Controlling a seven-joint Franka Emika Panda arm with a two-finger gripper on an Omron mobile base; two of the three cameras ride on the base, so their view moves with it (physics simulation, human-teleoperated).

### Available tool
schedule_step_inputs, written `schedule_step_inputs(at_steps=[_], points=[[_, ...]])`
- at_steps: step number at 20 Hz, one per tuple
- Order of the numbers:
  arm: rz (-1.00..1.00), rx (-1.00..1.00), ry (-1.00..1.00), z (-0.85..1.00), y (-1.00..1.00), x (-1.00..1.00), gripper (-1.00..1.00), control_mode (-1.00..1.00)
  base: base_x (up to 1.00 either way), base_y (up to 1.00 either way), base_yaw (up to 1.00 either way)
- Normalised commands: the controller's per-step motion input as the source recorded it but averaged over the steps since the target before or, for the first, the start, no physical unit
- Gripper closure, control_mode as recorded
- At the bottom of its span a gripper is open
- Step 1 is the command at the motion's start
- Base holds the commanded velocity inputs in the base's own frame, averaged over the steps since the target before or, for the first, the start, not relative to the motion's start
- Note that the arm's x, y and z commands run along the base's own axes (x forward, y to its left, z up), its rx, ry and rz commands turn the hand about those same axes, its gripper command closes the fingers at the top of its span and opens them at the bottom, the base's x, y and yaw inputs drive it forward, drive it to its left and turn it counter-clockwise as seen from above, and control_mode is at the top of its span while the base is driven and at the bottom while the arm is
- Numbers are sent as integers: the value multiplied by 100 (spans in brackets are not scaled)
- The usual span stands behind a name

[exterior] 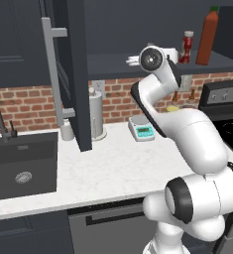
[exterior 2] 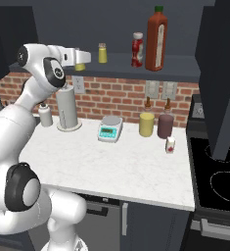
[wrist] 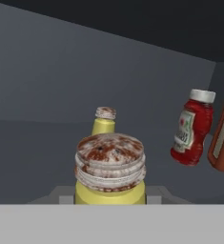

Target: Put the shaker and condiment bottle from the counter next to their counterparts in the cabinet.

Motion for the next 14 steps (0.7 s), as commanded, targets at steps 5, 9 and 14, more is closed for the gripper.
schedule_step_inputs(at_steps=[5,9,14], points=[[0,1,0,0,0,16,100,-100,0,0,0],[0,2,0,0,0,8,100,-100,0,0,0],[0,2,-2,-2,0,5,100,-100,0,0,0]])
